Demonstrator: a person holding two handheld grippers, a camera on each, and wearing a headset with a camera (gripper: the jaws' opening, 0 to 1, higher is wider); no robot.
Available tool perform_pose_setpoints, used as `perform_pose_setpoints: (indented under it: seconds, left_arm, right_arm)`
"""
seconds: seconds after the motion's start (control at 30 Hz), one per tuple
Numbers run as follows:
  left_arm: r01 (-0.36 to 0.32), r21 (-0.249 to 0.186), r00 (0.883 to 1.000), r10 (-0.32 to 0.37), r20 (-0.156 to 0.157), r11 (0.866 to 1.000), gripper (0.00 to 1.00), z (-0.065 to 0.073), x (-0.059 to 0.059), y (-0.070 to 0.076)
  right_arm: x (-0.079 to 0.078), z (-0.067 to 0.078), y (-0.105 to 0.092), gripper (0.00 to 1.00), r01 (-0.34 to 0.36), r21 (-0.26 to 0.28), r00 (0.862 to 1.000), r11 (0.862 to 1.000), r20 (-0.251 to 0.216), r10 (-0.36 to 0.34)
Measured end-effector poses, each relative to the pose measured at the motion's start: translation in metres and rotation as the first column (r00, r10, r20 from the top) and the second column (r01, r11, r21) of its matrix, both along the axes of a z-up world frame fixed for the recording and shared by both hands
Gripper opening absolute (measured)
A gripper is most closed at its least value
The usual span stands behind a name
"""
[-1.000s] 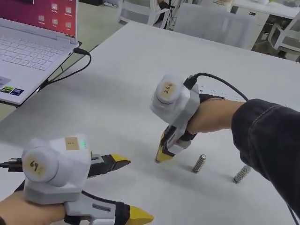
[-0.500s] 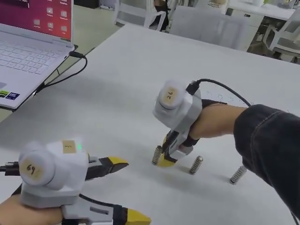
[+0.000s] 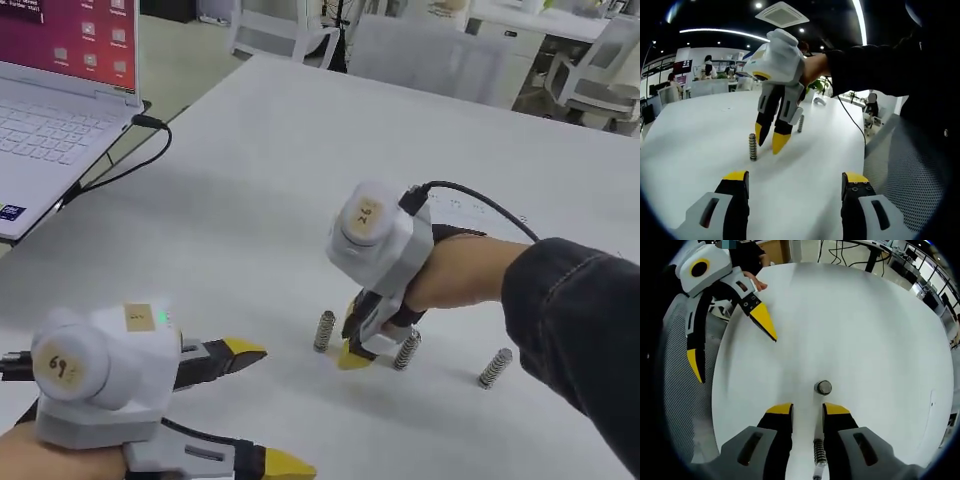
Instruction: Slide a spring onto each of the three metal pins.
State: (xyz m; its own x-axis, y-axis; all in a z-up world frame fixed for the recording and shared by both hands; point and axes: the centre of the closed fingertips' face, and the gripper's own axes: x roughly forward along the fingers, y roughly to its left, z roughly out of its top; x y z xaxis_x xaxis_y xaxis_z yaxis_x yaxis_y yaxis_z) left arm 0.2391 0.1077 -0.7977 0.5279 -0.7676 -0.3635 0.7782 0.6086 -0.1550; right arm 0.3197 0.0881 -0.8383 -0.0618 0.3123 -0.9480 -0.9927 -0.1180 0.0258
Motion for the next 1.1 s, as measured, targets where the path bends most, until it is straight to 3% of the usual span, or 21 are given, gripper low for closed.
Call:
perform_pose_setpoints:
  seconds: [0.57, 1.1]
  left_arm:
    - [0.016, 0.005, 1.0, -0.016, 0.002, 1.0, 0.72, 0.001, -0.001, -0.004]
    - [0.029, 0.002, 1.0, -0.029, 0.001, 1.0, 0.72, 0.002, -0.005, -0.01]
  right_arm:
    - [-0.021, 0.007, -0.009, 0.22, 0.029, 0.054, 1.0, 0.998, 0.007, -0.029]
    - [-0.044, 0.013, -0.024, 0.22, 0.099, 0.14, 0.995, 0.985, 0.001, -0.1]
